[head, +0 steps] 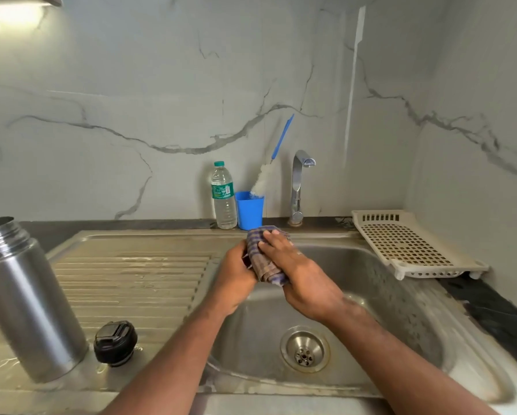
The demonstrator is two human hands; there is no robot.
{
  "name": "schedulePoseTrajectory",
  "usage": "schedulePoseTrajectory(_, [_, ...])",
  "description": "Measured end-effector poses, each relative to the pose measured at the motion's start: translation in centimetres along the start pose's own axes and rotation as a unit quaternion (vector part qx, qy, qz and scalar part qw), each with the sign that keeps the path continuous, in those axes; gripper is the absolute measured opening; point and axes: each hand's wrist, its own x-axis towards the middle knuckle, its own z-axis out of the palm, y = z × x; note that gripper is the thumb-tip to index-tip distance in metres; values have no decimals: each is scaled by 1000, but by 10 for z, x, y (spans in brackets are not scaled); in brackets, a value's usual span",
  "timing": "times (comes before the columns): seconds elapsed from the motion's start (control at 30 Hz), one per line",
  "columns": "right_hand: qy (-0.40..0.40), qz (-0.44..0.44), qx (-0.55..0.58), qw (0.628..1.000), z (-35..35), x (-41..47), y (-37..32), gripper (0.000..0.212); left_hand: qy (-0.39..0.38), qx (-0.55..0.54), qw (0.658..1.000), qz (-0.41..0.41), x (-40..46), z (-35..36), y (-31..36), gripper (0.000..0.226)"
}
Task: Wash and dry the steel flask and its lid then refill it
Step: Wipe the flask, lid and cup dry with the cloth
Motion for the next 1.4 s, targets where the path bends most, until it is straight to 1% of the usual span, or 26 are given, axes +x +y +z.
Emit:
schedulePoseTrajectory(0.07, [34, 54, 66, 996, -4, 6, 4, 68, 0, -26, 1000, 1, 3, 1, -2, 57])
schedulePoseTrajectory(0.13, [61, 119, 107, 985, -15, 6, 8, 64, 38, -77, 996, -2, 7, -6, -1, 62])
schedulePoseTrajectory(0.17, [58, 118, 106, 986, -19, 2, 8, 61, 53, -89, 995, 1, 9, -10, 0, 63])
schedulePoseTrajectory(0.23, [45, 71, 80, 993, -22, -4, 1, 61, 56, -67, 996, 16, 12, -16, -1, 64])
schedulePoseTrajectory(0.33, [34, -4, 24, 999, -10, 3, -9, 65, 19, 9, 999, 49, 9, -7, -3, 56])
schedulePoseTrajectory(0.37, [41, -7, 27, 999, -7, 10, -9, 68, 9, 19, 998, 52, 8, -3, -4, 55])
schedulePoseTrajectory(0.47, [93, 79, 74, 990, -13, 16, -3, 71, 11, -26, 999, 42, 9, -3, -1, 67])
schedulePoseTrajectory(0.5, [94, 77, 69, 990, -15, 13, -2, 72, 23, -32, 998, 46, 9, -6, 1, 70])
schedulePoseTrajectory(0.53, [79, 47, 48, 995, -16, 8, -3, 72, 32, -33, 998, 53, 9, -8, 2, 68])
schedulePoseTrajectory(0.6, [25, -34, -17, 999, -12, 2, -9, 74, 38, -12, 997, 70, 7, -9, 3, 55])
schedulePoseTrajectory(0.67, [12, -68, -32, 997, -9, 7, -10, 74, 37, 8, 996, 79, 4, -6, 2, 46])
schedulePoseTrajectory(0.77, [82, 37, 61, 994, -17, 12, -8, 71, 38, -59, 996, 49, 3, -4, 8, 65])
schedulePoseTrajectory(0.8, [93, 52, 68, 992, -19, 10, -7, 71, 48, -91, 994, 41, 4, -6, 11, 69])
schedulePoseTrajectory(0.9, [47, 0, 28, 999, -15, 0, -8, 71, 64, -111, 991, 42, 7, -12, 10, 67])
schedulePoseTrajectory(0.93, [46, -9, 25, 999, -14, 2, -9, 70, 45, -101, 993, 45, 6, -10, 9, 67])
schedulePoseTrajectory(1.0, [81, 33, 60, 994, -16, 10, -8, 68, -7, -75, 996, 37, 2, -2, 6, 68])
schedulePoseTrajectory(1.03, [91, 40, 67, 993, -17, 13, -8, 68, -18, -63, 997, 34, 2, 3, 5, 67])
schedulePoseTrajectory(1.07, [86, 22, 58, 994, -17, 14, -12, 69, -11, -59, 998, 37, 1, 5, 7, 62])
schedulePoseTrajectory(1.1, [68, -17, 30, 997, -16, 12, -14, 69, 11, -53, 997, 48, 2, 3, 8, 54])
schedulePoseTrajectory(1.17, [30, -93, -22, 995, -12, 6, -15, 65, 56, -93, 993, 49, 4, -5, 11, 40])
schedulePoseTrajectory(1.2, [27, -101, -13, 994, -11, 5, -13, 62, 66, -145, 987, 30, 5, -9, 12, 40])
schedulePoseTrajectory(1.23, [45, -88, 25, 995, -11, 5, -13, 56, 59, -202, 978, 7, 6, -12, 12, 42])
schedulePoseTrajectory(1.27, [74, -52, 86, 992, -11, 8, -14, 49, 42, -252, 967, -15, 5, -12, 13, 44])
schedulePoseTrajectory(1.3, [111, -12, 138, 984, -13, 12, -16, 49, 20, -287, 957, -34, 4, -10, 14, 46])
schedulePoseTrajectory(1.37, [168, 37, 176, 969, -15, 17, -22, 57, -10, -320, 946, -55, 2, -2, 16, 57])
schedulePoseTrajectory(1.4, [168, 37, 172, 970, -16, 18, -26, 54, -4, -323, 945, -58, 2, 0, 18, 63])
